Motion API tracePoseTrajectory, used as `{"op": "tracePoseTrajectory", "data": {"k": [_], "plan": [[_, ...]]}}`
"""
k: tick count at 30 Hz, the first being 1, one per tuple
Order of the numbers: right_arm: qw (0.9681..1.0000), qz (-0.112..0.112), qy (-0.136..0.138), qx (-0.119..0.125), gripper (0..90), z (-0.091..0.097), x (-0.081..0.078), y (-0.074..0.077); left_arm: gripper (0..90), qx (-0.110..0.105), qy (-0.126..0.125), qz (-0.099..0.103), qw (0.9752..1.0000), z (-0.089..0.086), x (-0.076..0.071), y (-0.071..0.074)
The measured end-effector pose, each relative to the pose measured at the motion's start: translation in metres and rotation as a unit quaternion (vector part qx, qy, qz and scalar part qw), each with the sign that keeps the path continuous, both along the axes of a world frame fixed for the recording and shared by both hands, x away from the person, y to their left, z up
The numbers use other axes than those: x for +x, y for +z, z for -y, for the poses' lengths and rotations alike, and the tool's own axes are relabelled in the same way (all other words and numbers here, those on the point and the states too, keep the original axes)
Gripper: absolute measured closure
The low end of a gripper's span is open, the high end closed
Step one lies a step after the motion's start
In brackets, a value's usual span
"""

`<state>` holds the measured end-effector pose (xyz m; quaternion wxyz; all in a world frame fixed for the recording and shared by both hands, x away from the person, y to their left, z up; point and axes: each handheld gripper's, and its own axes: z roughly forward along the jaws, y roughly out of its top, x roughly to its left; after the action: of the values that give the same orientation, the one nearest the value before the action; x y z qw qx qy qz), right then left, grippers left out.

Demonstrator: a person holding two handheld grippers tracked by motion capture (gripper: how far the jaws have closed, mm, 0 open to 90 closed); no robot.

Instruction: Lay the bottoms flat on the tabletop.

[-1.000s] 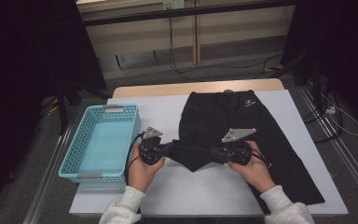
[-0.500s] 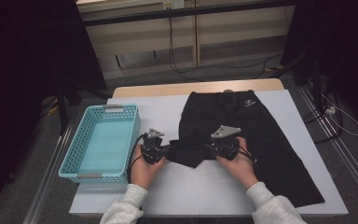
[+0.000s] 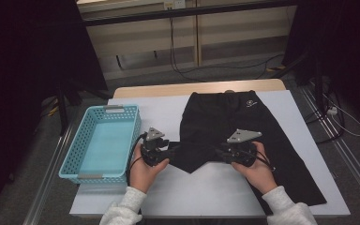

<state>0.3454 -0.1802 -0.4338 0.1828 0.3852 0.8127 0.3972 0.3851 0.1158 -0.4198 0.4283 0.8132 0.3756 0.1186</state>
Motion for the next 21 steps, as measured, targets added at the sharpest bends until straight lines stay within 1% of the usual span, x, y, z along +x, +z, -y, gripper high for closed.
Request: {"op": "tracePoseTrajectory", "data": {"k": [1, 3, 4, 5, 6, 7, 8, 9, 10, 11, 12, 16, 17, 18, 19, 20, 21], "plan": [[1.0000, -0.002, 0.000, -0.001, 66.9, 0.001, -0.001, 0.000, 40.9, -0.006, -0.008, -0.005, 0.9999, 0.002, -0.002, 0.001], [0.9999, -0.010, 0.001, -0.001, 67.2, 0.003, -0.003, -0.001, 39.9, 0.001, -0.034, 0.001, 0.9994, 0.007, -0.005, 0.000], [0.9999, -0.013, -0.002, 0.001, 67.4, 0.005, -0.004, -0.002, 40.0, 0.002, -0.044, -0.007, 0.9990, 0.011, -0.008, -0.002], [0.9998, -0.017, -0.006, 0.004, 67.3, 0.007, -0.004, -0.003, 40.9, 0.008, -0.054, -0.013, 0.9984, 0.014, -0.010, -0.004], [0.9998, -0.017, -0.008, 0.005, 66.9, 0.008, -0.005, -0.004, 45.3, 0.019, -0.069, -0.015, 0.9974, 0.017, -0.012, -0.006], [0.9998, -0.018, -0.009, 0.005, 66.4, 0.009, -0.006, -0.005, 49.6, 0.030, -0.088, -0.018, 0.9955, 0.021, -0.015, -0.009], [0.9998, -0.021, -0.007, 0.002, 66.1, 0.009, -0.007, -0.006, 49.9, 0.035, -0.094, -0.018, 0.9948, 0.023, -0.016, -0.011], [0.9997, -0.022, -0.007, 0.000, 65.9, 0.009, -0.008, -0.007, 50.4, 0.035, -0.091, -0.022, 0.9949, 0.027, -0.019, -0.015], [0.9997, -0.022, -0.006, -0.002, 65.5, 0.009, -0.008, -0.008, 51.0, 0.025, -0.104, -0.037, 0.9936, 0.029, -0.020, -0.017], [0.9996, -0.025, -0.007, -0.006, 65.4, 0.008, -0.008, -0.008, 51.0, 0.024, -0.109, -0.040, 0.9930, 0.032, -0.021, -0.020], [0.9996, -0.025, -0.006, -0.010, 65.4, 0.008, -0.008, -0.009, 51.2, 0.034, -0.121, -0.040, 0.9913, 0.035, -0.022, -0.021], [0.9995, -0.027, -0.003, -0.015, 65.7, 0.006, -0.007, -0.011, 50.5, 0.029, -0.123, -0.044, 0.9911, 0.039, -0.024, -0.026], [0.9995, -0.028, -0.002, -0.017, 65.5, 0.005, -0.007, -0.011, 49.7, 0.037, -0.121, -0.041, 0.9911, 0.040, -0.024, -0.029], [0.9994, -0.028, -0.002, -0.017, 65.3, 0.005, -0.006, -0.012, 48.8, 0.042, -0.120, -0.043, 0.9909, 0.042, -0.024, -0.033], [0.9994, -0.029, -0.002, -0.018, 64.9, 0.005, -0.006, -0.012, 48.9, 0.038, -0.122, -0.034, 0.9912, 0.042, -0.025, -0.034], [0.9994, -0.029, -0.003, -0.018, 64.7, 0.005, -0.006, -0.012, 50.2, 0.043, -0.120, -0.029, 0.9914, 0.044, -0.026, -0.035], [0.9994, -0.029, -0.003, -0.018, 64.7, 0.005, -0.006, -0.012, 52.6, 0.058, -0.125, -0.027, 0.9900, 0.045, -0.027, -0.033]]}}
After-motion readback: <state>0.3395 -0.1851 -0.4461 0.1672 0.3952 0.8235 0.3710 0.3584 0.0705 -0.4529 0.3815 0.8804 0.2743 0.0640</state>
